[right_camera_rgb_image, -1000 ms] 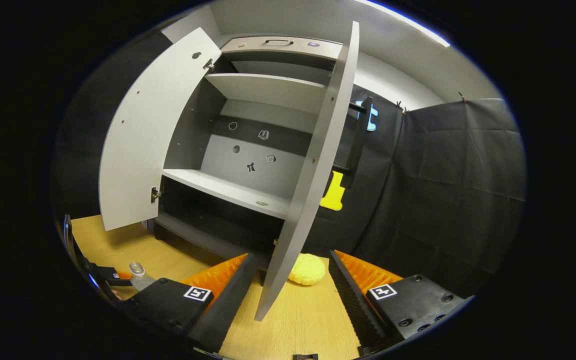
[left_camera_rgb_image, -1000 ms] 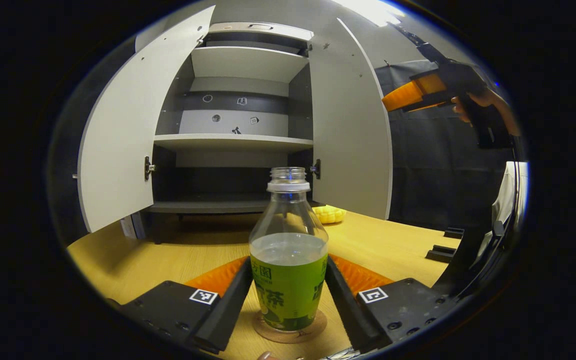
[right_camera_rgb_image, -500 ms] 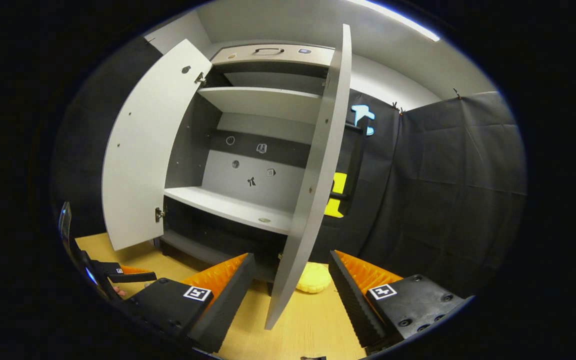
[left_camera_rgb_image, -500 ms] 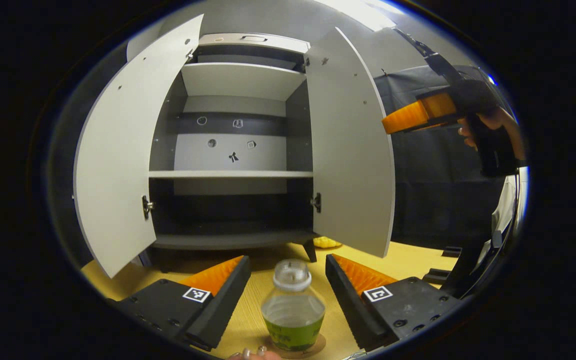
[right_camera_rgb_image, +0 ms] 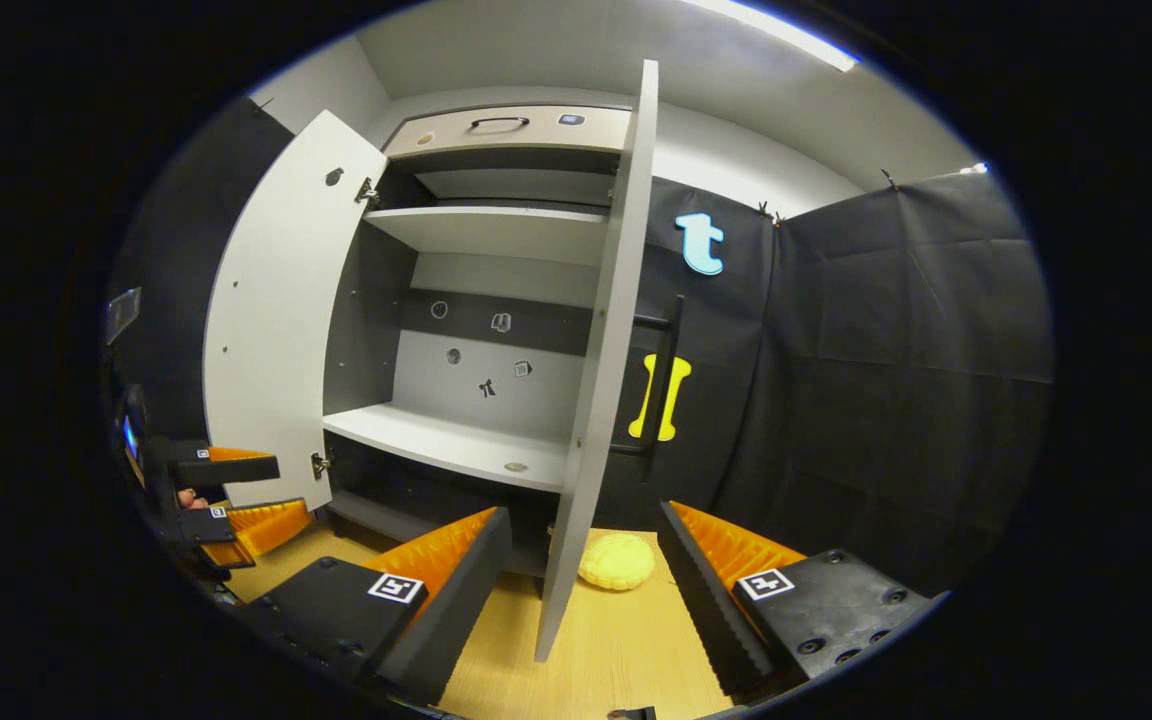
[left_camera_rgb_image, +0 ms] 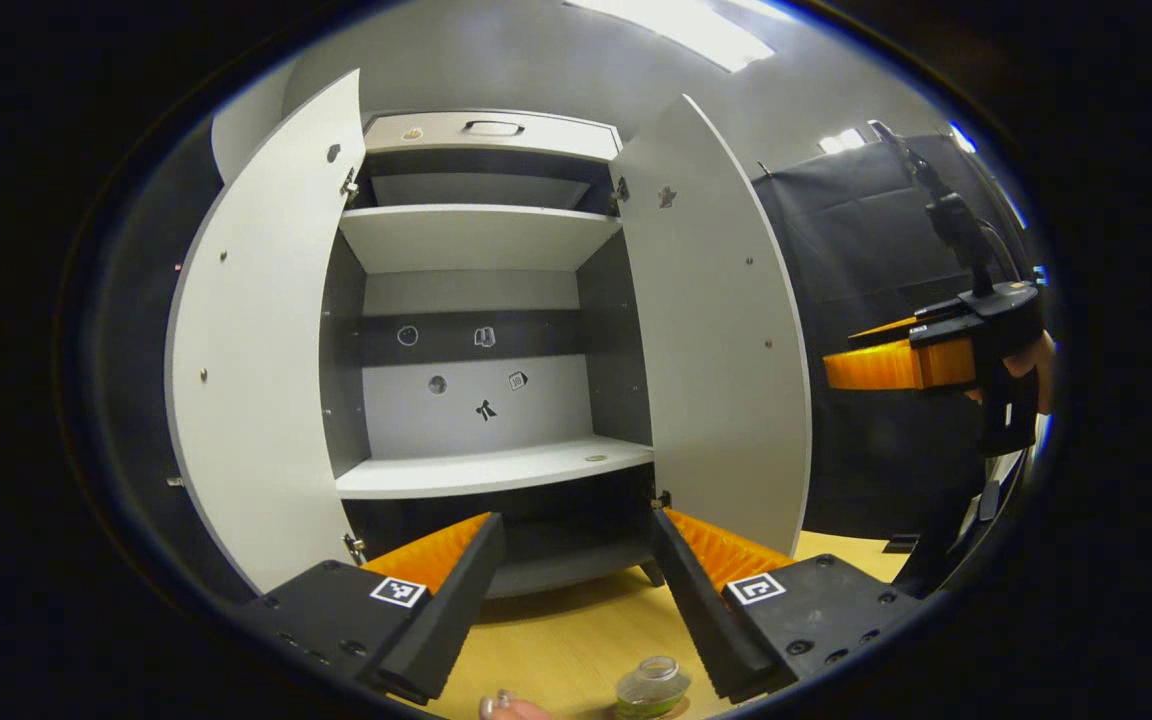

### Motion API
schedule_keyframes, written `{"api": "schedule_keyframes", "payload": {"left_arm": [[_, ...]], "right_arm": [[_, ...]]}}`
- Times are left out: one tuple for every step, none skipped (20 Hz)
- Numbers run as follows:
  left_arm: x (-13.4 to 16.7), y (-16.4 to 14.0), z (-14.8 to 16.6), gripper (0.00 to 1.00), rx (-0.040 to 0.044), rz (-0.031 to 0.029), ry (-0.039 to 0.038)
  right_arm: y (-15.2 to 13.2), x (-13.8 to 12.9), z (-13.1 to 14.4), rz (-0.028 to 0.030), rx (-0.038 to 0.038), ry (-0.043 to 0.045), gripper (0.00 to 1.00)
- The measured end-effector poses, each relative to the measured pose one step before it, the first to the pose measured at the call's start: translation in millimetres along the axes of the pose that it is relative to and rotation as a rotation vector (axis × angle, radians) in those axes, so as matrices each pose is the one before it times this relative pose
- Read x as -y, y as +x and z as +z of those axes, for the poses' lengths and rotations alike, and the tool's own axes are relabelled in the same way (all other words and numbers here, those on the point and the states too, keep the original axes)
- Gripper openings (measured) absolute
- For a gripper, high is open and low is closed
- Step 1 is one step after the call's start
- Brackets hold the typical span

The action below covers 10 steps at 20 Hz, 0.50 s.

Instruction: Grasp the bottle in the cabinet with the left hand and place it on the coaster, then close the right door with the right hand and the left door with the left hand.

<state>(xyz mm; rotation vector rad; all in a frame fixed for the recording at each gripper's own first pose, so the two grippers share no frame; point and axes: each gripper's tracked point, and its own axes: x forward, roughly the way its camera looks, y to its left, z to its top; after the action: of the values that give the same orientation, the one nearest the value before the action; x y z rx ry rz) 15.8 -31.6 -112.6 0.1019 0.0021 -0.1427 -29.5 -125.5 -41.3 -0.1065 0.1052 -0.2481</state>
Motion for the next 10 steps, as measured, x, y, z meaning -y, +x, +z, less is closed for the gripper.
{"api": "schedule_keyframes", "payload": {"left_arm": [[-9.08,-6.53,6.28,0.94,-0.01411,0.00869,-0.00061],[-7.3,-6.48,5.54,0.95,-0.01074,-0.0047,-0.01024],[-6.93,-6.43,4.48,0.96,-0.01135,-0.0044,-0.0168],[-9.29,-6.88,3.59,0.96,-0.00865,0.00224,-0.01548],[-10.92,-7.29,4.72,0.96,-0.00746,0.00408,-0.00749],[-14.37,-7.66,4.85,0.96,-0.00471,0.01541,0.00282],[-17.5,-7.6,5.82,0.96,0.00095,0.02687,0.00994],[-16.81,-1.58,2.13,0.96,-0.00704,0.03289,0.00966],[-17.58,-6.06,2.73,0.96,-0.00784,0.03237,0.00515],[-15.88,-5.02,2.35,0.96,-0.00349,0.03368,-0.00426]], "right_arm": [[-0.82,5.65,5.43,-0.02453,0.00858,0.01188,0.98],[0.23,6.54,3.44,-0.02748,0.00509,0.0103,0.98],[0.3,6.46,1.12,-0.02937,-0.00077,0.01193,0.98],[1.13,7.45,1.21,-0.03145,0.00028,0.01606,0.98],[0.89,7.39,1.56,-0.03123,0.00374,0.01707,0.98],[1.67,7.31,2.98,-0.02485,0.01161,0.01243,0.98],[3.08,6.52,2.3,-0.02172,0.01337,0.00407,0.98],[3.42,5.96,-0.76,-0.01357,0.00144,-0.00206,0.98],[4.08,2.05,-1.28,-0.0004,-0.00597,-0.00564,0.98],[4.54,1.01,-2.13,0.00656,-0.00649,-0.00705,0.98]]}}
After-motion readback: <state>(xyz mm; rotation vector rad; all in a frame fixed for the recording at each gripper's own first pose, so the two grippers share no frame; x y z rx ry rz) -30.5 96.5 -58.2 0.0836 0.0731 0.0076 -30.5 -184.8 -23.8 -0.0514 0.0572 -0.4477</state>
